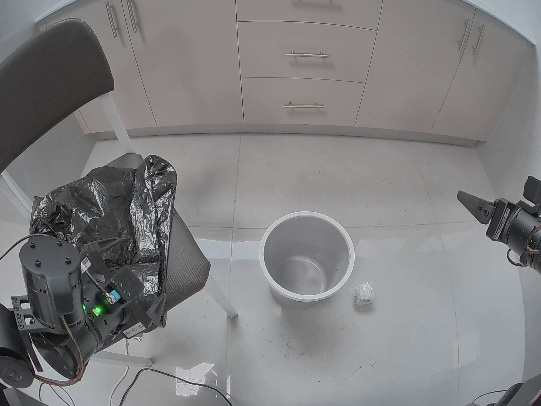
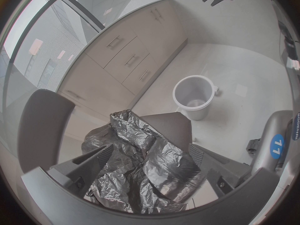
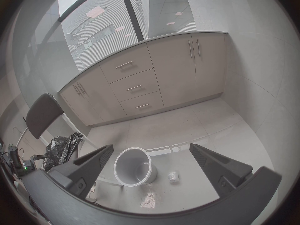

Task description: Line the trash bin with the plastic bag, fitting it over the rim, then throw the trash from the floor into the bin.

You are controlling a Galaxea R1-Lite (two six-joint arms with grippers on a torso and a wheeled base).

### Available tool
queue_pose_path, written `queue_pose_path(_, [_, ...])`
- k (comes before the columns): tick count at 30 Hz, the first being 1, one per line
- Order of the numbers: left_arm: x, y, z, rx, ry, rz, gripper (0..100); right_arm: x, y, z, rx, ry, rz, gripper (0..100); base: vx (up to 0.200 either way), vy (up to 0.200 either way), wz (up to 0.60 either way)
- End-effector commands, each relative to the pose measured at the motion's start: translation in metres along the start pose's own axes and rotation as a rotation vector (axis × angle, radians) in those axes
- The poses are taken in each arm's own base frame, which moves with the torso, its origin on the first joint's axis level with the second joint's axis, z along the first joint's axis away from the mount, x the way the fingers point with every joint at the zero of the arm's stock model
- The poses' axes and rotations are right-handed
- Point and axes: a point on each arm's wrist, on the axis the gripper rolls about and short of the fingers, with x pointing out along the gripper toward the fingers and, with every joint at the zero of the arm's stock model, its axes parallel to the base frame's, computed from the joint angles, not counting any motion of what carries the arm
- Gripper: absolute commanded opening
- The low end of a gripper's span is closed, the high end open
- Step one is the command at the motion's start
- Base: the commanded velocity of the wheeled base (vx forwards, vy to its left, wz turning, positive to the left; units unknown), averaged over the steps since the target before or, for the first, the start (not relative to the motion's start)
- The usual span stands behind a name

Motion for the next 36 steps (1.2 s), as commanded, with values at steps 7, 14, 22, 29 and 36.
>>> queue_pose_path(7, [0.014, -0.010, -0.001, 0.018, 0.071, 0.060, 100, 0.000, 0.000, -0.001, 0.000, 0.006, 0.000, 100, 0.000, 0.000, 0.00])
queue_pose_path(14, [0.015, -0.013, -0.002, 0.027, 0.080, 0.050, 100, 0.003, -0.001, -0.005, -0.003, 0.025, -0.006, 100, 0.000, 0.000, 0.00])
queue_pose_path(22, [0.010, -0.019, 0.005, 0.024, 0.039, 0.033, 100, 0.003, -0.001, -0.006, -0.004, 0.026, -0.005, 100, 0.000, 0.000, 0.00])
queue_pose_path(29, [0.016, -0.026, 0.005, 0.040, 0.097, 0.095, 100, 0.005, -0.001, -0.007, -0.005, 0.035, -0.007, 100, 0.000, 0.000, 0.00])
queue_pose_path(36, [0.017, -0.025, 0.004, 0.033, 0.134, 0.161, 100, 0.005, -0.001, -0.007, -0.005, 0.037, -0.008, 100, 0.000, 0.000, 0.00])
